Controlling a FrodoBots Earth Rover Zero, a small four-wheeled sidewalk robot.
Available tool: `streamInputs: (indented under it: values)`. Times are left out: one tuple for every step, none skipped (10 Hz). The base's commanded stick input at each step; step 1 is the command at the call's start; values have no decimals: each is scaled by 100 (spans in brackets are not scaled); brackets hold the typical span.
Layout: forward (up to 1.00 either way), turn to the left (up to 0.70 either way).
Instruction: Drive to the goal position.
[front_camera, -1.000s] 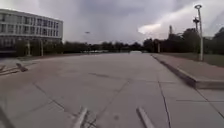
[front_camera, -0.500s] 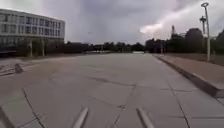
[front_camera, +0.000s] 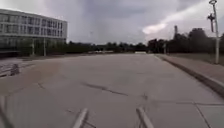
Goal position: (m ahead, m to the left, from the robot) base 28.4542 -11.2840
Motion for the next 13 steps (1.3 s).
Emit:
streamInputs:
  values:
    - [100, -27]
    - [100, -27]
    - [100, -27]
    - [100, -27]
    - [100, -27]
    - [100, -27]
    - [100, -27]
    - [100, -27]
    - [100, -27]
    - [100, -27]
    - [100, -27]
    - [100, -27]
    - [100, -27]
